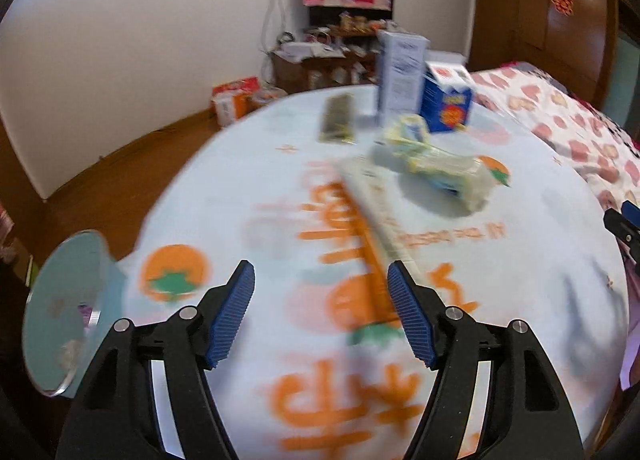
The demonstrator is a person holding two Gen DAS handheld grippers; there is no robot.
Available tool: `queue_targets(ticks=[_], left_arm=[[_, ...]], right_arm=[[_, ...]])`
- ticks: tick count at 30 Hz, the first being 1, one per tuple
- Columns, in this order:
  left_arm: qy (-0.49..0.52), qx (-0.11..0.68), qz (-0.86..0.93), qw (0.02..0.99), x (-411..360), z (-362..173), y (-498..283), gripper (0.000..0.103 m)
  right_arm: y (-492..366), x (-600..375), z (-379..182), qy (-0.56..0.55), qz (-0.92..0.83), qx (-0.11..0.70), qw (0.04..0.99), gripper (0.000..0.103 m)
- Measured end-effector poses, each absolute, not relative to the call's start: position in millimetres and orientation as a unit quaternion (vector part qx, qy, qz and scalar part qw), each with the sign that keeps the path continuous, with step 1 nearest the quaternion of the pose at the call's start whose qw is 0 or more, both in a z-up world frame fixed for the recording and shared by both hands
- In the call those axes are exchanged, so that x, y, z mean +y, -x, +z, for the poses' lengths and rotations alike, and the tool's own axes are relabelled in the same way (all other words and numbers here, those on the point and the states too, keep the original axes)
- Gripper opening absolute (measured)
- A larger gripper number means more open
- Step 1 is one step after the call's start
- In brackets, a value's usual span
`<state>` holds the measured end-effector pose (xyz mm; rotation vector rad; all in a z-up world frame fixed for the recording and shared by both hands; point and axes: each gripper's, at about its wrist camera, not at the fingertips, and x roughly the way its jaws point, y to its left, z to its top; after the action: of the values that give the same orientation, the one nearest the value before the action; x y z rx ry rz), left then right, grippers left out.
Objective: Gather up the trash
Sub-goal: 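Grasp the white snack stick with the left tool while the right tool grasps the yellow wrapper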
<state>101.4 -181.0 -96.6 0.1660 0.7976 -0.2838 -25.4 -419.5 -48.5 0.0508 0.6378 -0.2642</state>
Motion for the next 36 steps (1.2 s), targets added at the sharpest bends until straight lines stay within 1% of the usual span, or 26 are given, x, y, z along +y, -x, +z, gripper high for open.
queue_targets(ticks=[5, 10, 13, 15, 16, 17, 19, 23, 29, 36], left_arm=[[-0.096, 0.406, -0.142, 0.897, -214, -114, -109, 0.068], [-0.105, 0.423, -0.146, 0.888, -224, -117, -116, 0.067], [-0.104, 0.446, -0.163, 0.874, -227, -124, -122, 0.049], [-0.094, 0.454, -0.176, 0.868, -225, -127, -125, 0.045], [-0.092, 0.454, -0.183, 0.867, -224, -126, -125, 0.04], [-0.093, 0.454, -0.187, 0.866, -225, -127, -125, 0.031], [-0.097, 0.45, -0.201, 0.865, -224, -126, -122, 0.022], [-0.104, 0.442, -0.208, 0.866, -216, -124, -119, 0.018], [-0.088, 0.417, -0.184, 0.886, -181, -108, -127, 0.018], [-0.077, 0.39, -0.121, 0.91, -141, -93, -158, 0.018]], right_arm=[[27, -421, -61, -0.043, -0.133, 0.314, 0.939, 0.061], [24, -414, -64, -0.054, -0.122, 0.308, 0.942, 0.062], [26, -414, -61, -0.058, -0.115, 0.305, 0.944, 0.064], [26, -410, -59, -0.055, -0.113, 0.302, 0.945, 0.065], [26, -408, -58, -0.056, -0.111, 0.301, 0.946, 0.065], [27, -408, -56, -0.056, -0.11, 0.3, 0.946, 0.065], [25, -405, -52, -0.057, -0.106, 0.298, 0.947, 0.065], [14, -397, -42, -0.055, -0.096, 0.296, 0.949, 0.065], [-32, -366, -32, -0.05, -0.056, 0.304, 0.95, 0.065], [-100, -328, -38, -0.043, -0.015, 0.334, 0.942, 0.065]])
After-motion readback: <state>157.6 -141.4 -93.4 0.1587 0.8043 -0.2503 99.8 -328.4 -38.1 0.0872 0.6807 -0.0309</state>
